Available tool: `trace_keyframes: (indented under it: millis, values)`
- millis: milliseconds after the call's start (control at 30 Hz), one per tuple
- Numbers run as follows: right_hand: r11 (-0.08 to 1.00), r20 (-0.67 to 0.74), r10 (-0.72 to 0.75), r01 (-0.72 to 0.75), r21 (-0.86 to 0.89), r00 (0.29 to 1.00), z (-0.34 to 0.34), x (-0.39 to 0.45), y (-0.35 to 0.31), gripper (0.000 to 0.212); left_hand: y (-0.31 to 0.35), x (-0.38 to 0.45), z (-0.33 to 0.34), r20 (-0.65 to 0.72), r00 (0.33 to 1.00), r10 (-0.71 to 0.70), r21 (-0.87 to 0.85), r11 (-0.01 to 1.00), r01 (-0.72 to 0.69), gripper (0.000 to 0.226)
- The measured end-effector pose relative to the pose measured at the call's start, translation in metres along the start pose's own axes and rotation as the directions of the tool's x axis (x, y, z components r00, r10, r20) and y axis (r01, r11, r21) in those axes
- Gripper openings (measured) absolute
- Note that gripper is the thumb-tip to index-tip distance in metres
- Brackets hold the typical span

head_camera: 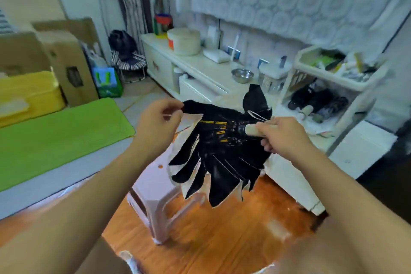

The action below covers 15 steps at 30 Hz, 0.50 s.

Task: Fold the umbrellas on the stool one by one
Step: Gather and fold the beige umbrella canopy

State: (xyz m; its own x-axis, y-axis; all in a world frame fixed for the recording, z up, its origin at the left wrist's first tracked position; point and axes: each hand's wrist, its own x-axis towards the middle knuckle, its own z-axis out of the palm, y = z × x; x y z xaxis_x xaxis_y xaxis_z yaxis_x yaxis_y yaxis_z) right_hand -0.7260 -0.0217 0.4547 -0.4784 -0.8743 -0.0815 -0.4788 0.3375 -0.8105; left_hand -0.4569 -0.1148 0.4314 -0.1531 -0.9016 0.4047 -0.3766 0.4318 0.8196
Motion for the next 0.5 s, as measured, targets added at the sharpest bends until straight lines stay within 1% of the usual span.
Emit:
trace_keyframes:
  millis: [33,100,167,200,267,367,433,467,500]
  values:
    - [0.992,0.025,0.030,-0.033,0.120,0.999,0.012,0.000,-0.004,0.027,0.004,-0.004,-0.017,-0.062,0.998,-0.009,-0.036,0.999,0.007,0.020]
    - [0.947,0.113,0.081,-0.112,0.301,0.990,0.043,-0.001,-0.007,0.027,-0.001,-0.014,-0.045,-0.122,0.989,-0.077,-0.051,0.996,0.071,0.020]
    - [0.895,0.239,0.114,-0.204,0.397,0.964,0.082,-0.003,-0.003,0.026,-0.019,-0.028,-0.063,-0.125,0.970,-0.208,0.013,0.977,0.211,0.017]
    - [0.860,0.306,0.130,-0.261,0.439,0.943,0.103,-0.004,0.002,0.024,-0.033,-0.035,-0.070,-0.116,0.949,-0.292,0.051,0.953,0.299,0.018]
    - [0.772,0.423,0.168,-0.386,0.505,0.891,0.145,-0.007,0.013,0.021,-0.065,-0.052,-0.080,-0.073,0.886,-0.458,0.109,0.879,0.464,0.021]
    - [0.656,0.556,0.242,-0.556,0.510,0.795,0.212,-0.005,0.045,0.023,-0.116,-0.079,-0.089,-0.031,0.788,-0.615,0.220,0.765,0.606,0.022]
    - [0.588,0.649,0.293,-0.668,0.457,0.702,0.252,0.000,0.072,0.024,-0.154,-0.096,-0.089,-0.021,0.719,-0.695,0.273,0.688,0.672,0.026]
    - [0.593,0.682,0.332,-0.707,0.386,0.651,0.270,0.003,0.084,0.027,-0.171,-0.103,-0.087,-0.002,0.675,-0.738,0.313,0.640,0.701,0.029]
    - [0.631,0.697,0.395,-0.728,0.267,0.598,0.285,0.009,0.095,0.034,-0.185,-0.109,-0.085,0.031,0.630,-0.776,0.379,0.593,0.711,0.034]
